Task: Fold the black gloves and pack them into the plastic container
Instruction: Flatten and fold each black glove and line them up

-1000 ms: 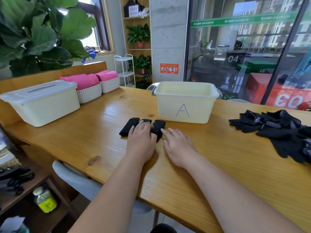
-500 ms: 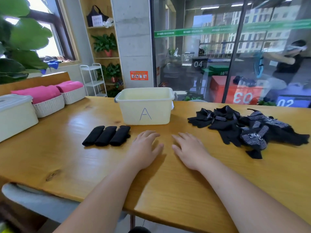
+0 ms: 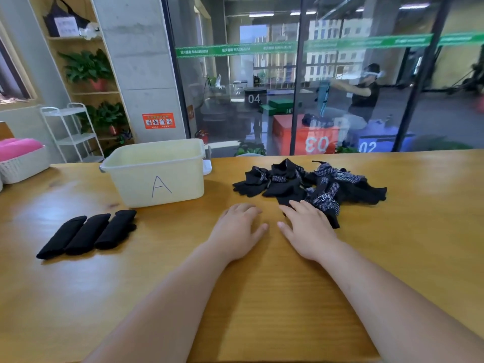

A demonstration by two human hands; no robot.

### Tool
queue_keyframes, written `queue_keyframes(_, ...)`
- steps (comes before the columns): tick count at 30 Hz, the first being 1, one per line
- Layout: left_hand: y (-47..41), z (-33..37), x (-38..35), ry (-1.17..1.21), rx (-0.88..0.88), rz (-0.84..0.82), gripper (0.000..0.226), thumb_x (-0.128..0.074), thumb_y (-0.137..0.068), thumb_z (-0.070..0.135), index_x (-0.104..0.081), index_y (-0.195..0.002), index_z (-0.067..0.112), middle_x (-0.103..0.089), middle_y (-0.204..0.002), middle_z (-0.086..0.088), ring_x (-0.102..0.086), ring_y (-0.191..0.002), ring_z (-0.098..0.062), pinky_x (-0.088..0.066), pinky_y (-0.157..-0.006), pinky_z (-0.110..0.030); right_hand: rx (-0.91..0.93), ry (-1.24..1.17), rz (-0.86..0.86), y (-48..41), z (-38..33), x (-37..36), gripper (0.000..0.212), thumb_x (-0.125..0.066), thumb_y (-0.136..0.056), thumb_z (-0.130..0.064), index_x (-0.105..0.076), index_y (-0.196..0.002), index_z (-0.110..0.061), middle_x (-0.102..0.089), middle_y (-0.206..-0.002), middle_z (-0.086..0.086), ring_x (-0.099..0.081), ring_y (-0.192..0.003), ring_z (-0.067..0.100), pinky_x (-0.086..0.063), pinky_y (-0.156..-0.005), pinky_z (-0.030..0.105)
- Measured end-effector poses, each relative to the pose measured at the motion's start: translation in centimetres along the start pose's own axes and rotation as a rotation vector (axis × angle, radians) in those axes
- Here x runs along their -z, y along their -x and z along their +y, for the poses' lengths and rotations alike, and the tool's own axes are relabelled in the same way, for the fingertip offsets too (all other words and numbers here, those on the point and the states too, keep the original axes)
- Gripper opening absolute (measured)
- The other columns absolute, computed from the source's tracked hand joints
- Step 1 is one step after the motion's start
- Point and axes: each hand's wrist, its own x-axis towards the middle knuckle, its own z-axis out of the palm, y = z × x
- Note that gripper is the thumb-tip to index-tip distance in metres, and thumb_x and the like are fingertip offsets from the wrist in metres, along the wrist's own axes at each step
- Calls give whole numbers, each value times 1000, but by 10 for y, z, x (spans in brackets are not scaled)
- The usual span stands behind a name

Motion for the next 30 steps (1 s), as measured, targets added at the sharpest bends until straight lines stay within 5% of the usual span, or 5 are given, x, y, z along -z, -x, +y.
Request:
queue_keyframes(11, -23, 7, -24, 63, -35, 53, 49, -47, -109, 49, -52, -154, 30, -45, -162, 9, -35, -153, -19, -30, -126, -43, -96, 113, 71, -11, 10, -7, 59, -24, -109, -62, -38, -161, -37, -31, -171, -5, -24, -154, 28, -29, -121, 50)
queue_keyframes(16, -24, 2, -25, 105, -73, 111, 48, -55, -105, 38, -53, -153, 31, -45, -162, 10, -36, -152, -16, -30, -126, -40, 111, 56, 200, -8, -1, -7, 37, -43, -105, -51, -72, -124, -37, -68, -129, -18, -52, -124, 14, -40, -104, 40)
queue_keyframes(21, -19, -5, -15, 94, -69, 84, 51, -54, -105, 35, -49, -156, 31, -46, -162, 11, -39, -150, -15, -32, -126, -41, 300, -126, 291, -5, -11, -7, 22, -51, -98, -48, -70, -99, -37, -64, -96, -21, -52, -100, 9, -45, -92, 38)
queue_keyframes(26, -9, -17, -4, 210, -36, 47, 30, -56, -105, 26, -73, -130, 26, -67, -134, 15, -59, -123, -8, -50, -106, -33, 164, -217, 288, -4, -2, -10, 40, -54, -103, -48, -64, -139, -35, -55, -132, -14, -47, -124, 13, -47, -102, 36)
queue_keyframes(30, -4, -29, 1, 334, 72, 125, 24, -63, -105, 28, -72, -127, 32, -69, -118, 20, -62, -109, 0, -53, -99, -26, 141, -253, 134, -2, 4, -8, 33, -54, -103, -53, -69, -130, -42, -64, -130, -20, -46, -126, 11, -45, -107, 41)
